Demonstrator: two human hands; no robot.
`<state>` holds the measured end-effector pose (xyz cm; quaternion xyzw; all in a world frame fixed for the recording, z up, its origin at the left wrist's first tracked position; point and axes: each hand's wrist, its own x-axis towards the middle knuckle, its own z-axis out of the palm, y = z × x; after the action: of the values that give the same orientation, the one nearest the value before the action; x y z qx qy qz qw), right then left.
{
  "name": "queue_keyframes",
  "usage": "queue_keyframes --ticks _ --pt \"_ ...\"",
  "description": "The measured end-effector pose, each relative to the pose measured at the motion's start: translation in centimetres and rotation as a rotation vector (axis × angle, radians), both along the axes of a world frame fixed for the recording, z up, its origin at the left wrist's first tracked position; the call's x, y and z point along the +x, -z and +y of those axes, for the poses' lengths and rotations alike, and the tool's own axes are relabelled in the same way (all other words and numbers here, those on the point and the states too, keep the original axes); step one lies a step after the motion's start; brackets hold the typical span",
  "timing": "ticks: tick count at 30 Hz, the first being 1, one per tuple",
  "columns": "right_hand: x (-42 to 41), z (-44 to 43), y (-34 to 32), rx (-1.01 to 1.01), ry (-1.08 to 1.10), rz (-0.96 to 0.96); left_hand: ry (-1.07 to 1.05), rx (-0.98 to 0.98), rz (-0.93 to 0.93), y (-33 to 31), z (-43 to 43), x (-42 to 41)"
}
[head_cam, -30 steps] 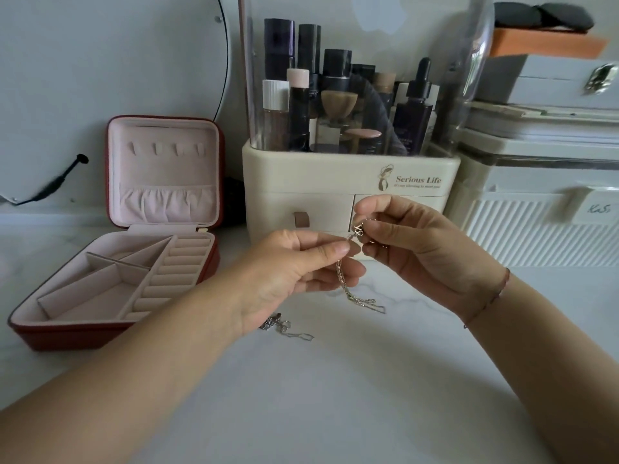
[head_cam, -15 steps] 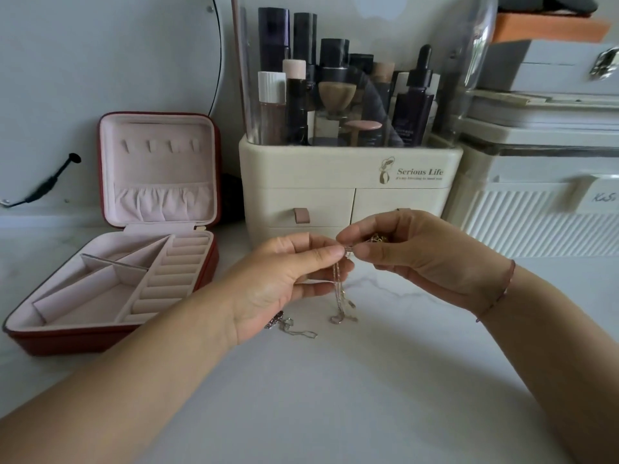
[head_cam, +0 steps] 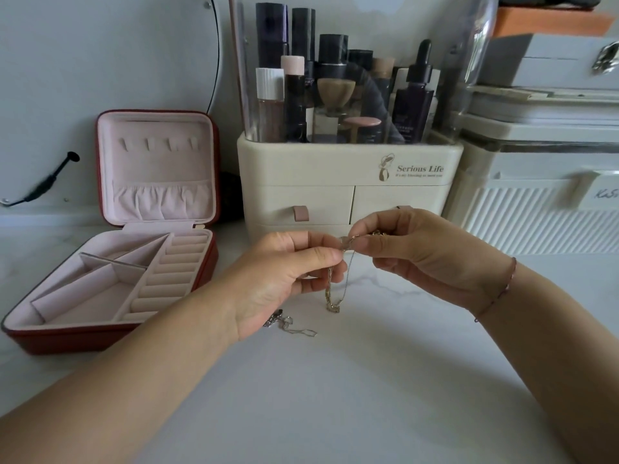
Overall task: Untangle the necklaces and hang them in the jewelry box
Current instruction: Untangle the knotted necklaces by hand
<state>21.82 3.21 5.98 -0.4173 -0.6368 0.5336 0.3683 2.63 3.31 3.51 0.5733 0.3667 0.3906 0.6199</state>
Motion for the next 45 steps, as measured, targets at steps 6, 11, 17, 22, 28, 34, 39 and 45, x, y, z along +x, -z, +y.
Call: queue_keyframes --ticks 6,11,17,22,28,34,39,45 --pt "0.0 -0.2 -0.3 -0.054 -0.027 0.081 0.052 0.008 -0.018 0.2 -0.1 0.3" --pt "-0.2 -0.3 -0.2 -0.032 -0.044 0.052 0.008 0.029 -0.034 0.4 0.1 0.4" --pt "-0.5 -0.3 -0.2 -0.031 -0.026 0.062 0.065 0.047 -0.022 0.4 0.1 0.5" --pt "-0.3 -0.4 -0.3 -0.052 -0.059 0.073 0.034 0.013 -0.057 0.6 0.0 0.6" --pt "-0.2 -0.4 -0.3 -0.061 -0.026 0.017 -0.03 -0.04 -0.122 0.7 0.1 0.6" --pt "-0.3 -0.4 -0.2 -0.133 -0.029 0.002 -0.048 0.002 -0.081 1.0 0.4 0.5" --pt "-0.3 -0.7 -0.4 -0.168 -0.06 -0.056 -0.019 -0.007 -0.123 1.0 0.6 0.6" --pt "-0.3 -0.6 -0.4 -0.165 -0.049 -0.05 -0.007 -0.105 -0.218 0.8 0.8 0.6"
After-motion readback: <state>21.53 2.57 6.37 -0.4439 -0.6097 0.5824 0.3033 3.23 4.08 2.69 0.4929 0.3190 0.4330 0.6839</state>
